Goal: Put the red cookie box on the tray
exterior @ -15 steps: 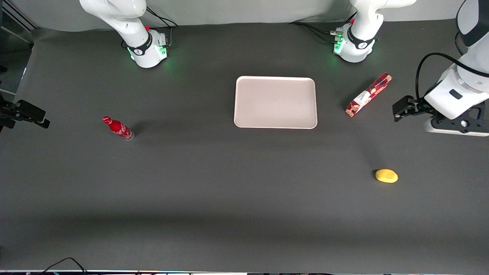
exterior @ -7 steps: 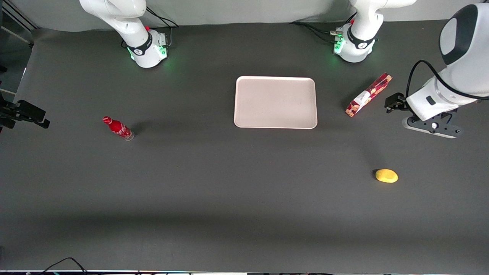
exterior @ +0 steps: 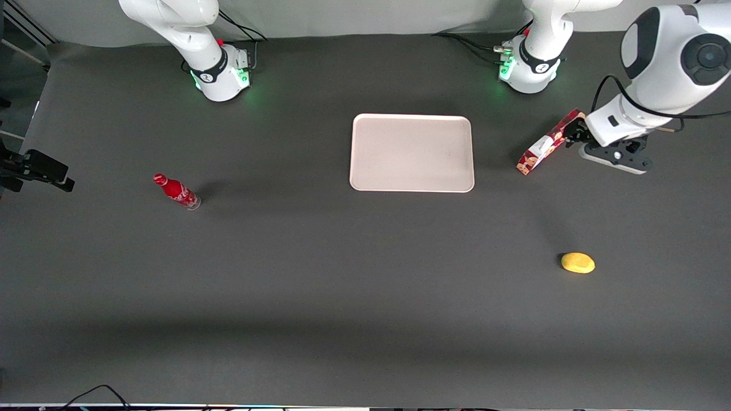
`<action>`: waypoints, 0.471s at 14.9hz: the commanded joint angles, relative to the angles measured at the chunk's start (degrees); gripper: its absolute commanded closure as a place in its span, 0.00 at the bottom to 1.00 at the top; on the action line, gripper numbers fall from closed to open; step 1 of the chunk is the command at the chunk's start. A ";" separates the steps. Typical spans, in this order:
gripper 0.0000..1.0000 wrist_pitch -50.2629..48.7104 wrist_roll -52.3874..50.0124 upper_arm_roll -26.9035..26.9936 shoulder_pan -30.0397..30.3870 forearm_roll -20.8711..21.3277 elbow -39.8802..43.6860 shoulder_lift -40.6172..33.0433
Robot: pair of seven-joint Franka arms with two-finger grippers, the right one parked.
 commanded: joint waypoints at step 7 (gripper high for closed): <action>0.00 30.46 9.15 3.61 2.34 1.72 -29.67 -6.15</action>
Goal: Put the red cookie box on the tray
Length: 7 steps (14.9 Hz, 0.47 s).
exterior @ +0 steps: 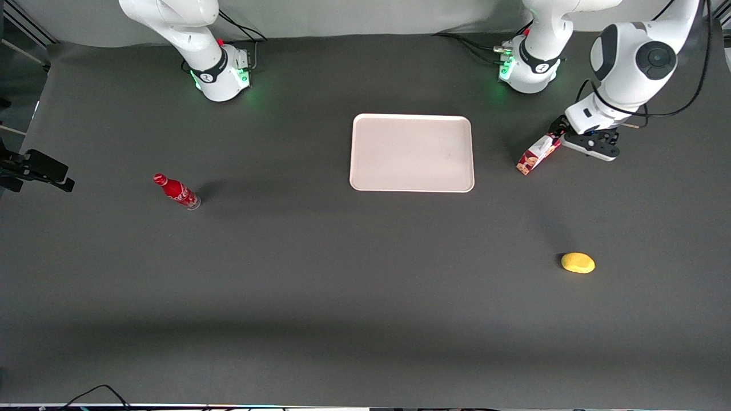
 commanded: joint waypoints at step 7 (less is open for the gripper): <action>0.00 10.61 8.17 -0.08 1.14 0.61 -8.11 6.12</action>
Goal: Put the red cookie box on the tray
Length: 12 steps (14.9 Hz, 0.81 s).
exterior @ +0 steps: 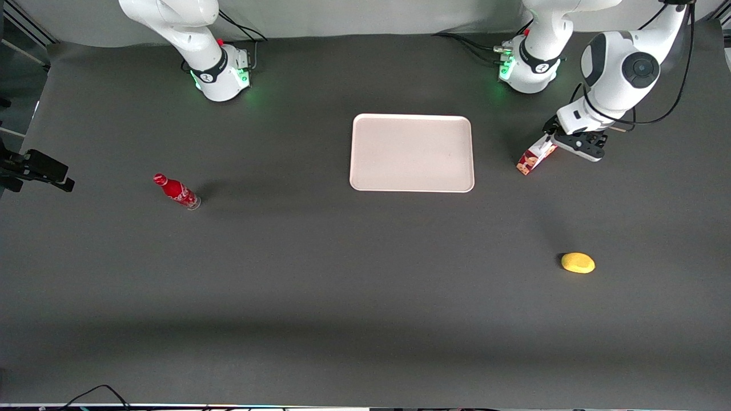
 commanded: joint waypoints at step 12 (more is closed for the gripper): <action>0.00 -9.21 3.56 0.17 0.35 0.15 2.50 1.41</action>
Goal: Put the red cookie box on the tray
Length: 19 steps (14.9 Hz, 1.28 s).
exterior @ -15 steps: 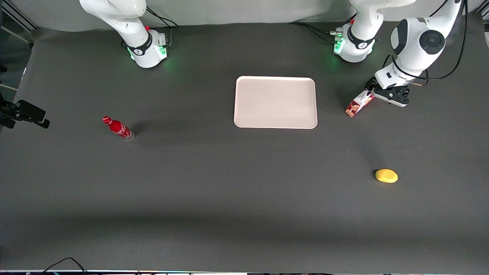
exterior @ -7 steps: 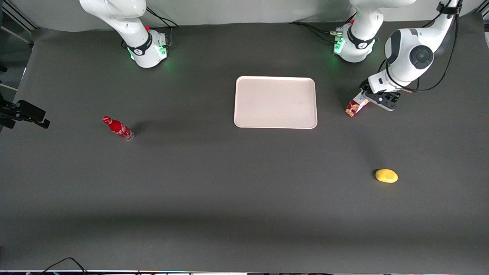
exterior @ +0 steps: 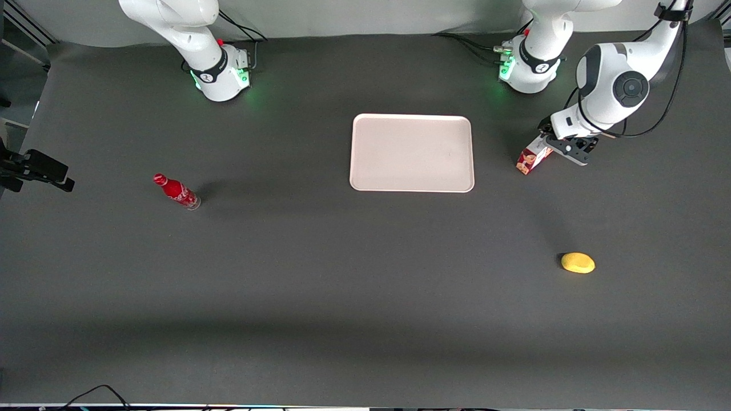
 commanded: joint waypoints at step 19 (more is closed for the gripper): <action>0.00 -52.95 1.92 -3.26 -0.88 0.50 44.27 -7.45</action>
